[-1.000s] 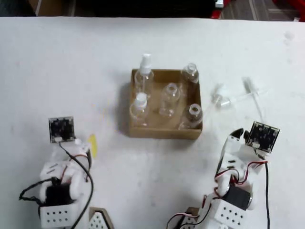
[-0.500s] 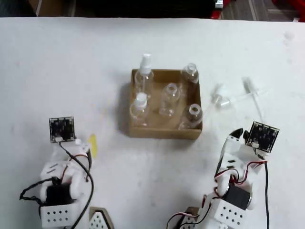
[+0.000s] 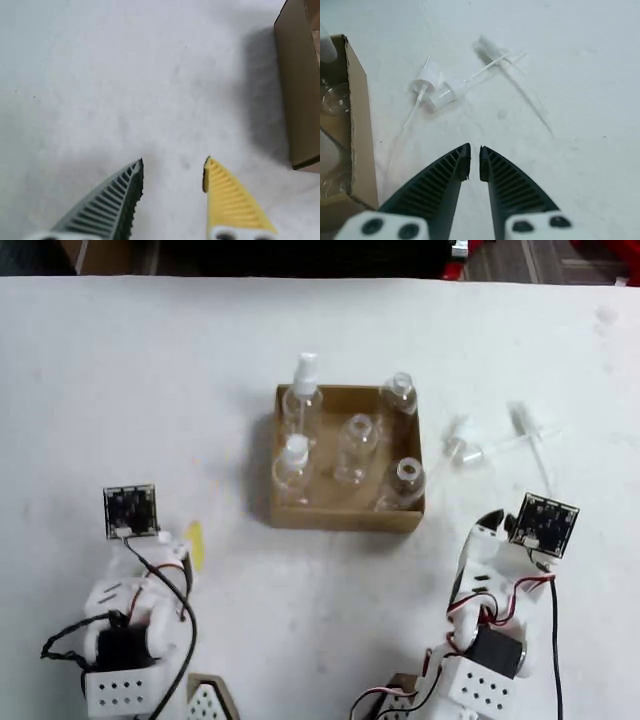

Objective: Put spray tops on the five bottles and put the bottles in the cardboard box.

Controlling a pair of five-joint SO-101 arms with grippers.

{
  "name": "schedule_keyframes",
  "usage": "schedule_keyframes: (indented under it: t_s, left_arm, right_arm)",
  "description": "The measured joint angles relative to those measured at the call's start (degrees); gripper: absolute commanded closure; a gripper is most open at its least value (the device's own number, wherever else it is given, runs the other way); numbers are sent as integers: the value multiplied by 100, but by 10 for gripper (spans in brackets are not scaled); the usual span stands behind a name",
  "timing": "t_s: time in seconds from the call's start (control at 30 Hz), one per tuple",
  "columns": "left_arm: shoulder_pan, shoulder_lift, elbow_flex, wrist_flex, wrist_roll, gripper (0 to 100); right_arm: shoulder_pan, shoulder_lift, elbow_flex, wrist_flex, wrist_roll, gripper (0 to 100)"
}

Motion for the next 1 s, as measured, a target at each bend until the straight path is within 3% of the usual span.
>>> schedule_keyframes:
  t_s: [0.1, 0.33, 0.5, 0.63, 0.7, 1.0]
  left_arm:
    - [0, 0, 0, -18, 0, 815]
    - [0, 0, 0, -484, 0, 814]
    - [9, 0, 9, -563, 0, 821]
    - [9, 0, 9, -563, 0, 990]
    - [9, 0, 9, -563, 0, 953]
    - [79, 0, 9, -563, 0, 978]
  right_arm:
    - [0, 0, 18, -105, 0, 958]
    - [105, 0, 18, -105, 0, 731]
    - [132, 0, 18, -105, -9, 745]
    - [123, 0, 18, -105, -9, 760]
    - [149, 0, 18, -105, -9, 767]
    - [176, 0, 18, -105, -9, 776]
